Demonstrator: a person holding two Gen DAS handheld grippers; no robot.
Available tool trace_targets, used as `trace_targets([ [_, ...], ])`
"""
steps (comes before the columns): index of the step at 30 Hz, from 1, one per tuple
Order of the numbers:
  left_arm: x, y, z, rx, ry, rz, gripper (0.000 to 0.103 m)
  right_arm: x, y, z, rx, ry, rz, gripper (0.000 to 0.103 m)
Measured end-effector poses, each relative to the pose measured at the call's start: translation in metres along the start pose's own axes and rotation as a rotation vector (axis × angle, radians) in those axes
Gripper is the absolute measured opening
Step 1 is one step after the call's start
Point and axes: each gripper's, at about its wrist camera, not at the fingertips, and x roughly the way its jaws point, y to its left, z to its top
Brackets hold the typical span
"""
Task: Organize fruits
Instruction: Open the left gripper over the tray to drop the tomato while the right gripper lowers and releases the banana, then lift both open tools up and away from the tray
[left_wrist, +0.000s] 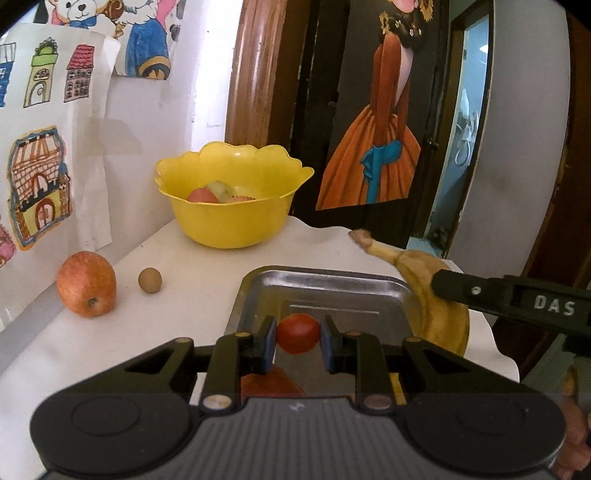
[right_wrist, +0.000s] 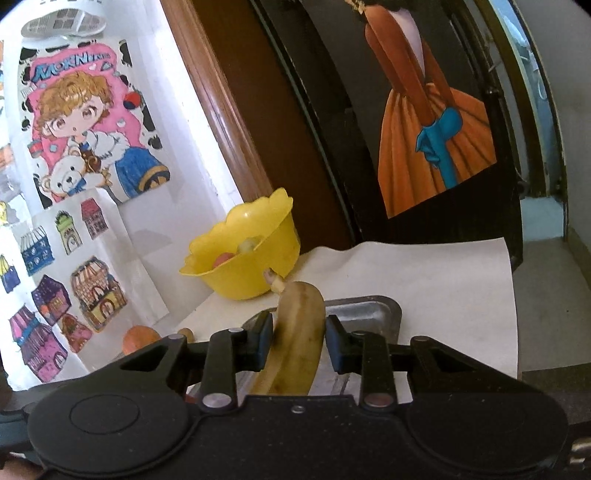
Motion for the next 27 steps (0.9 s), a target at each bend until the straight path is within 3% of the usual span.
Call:
trace_targets([
  [3,0.004,0.000,0.000,-0.003,0.011,0.012,0.031,0.014,-0.003,-0.005,-0.007,0.047,-0.014,0.048],
  [6,0.005,0.000,0.000,-0.009,0.014,0.019,0.049,0.025,-0.009,-0.014,0.017,0.091,-0.024,0.056],
  [7,0.005,0.001,0.000,-0.015,0.013,0.023,0.060,0.025,-0.011,-0.016,0.024,0.094,-0.021,0.058],
  [12,-0.003,0.008,0.002,-0.071,0.007,0.029,0.074,0.012,-0.005,-0.013,0.009,0.062,0.016,0.080],
  [20,-0.053,0.012,0.010,-0.105,-0.085,0.031,0.097,-0.039,0.019,0.000,-0.040,-0.020,0.024,0.096],
  [27,-0.118,0.019,0.007,-0.124,-0.176,0.049,0.102,-0.110,0.045,0.000,-0.082,-0.101,0.008,0.102],
])
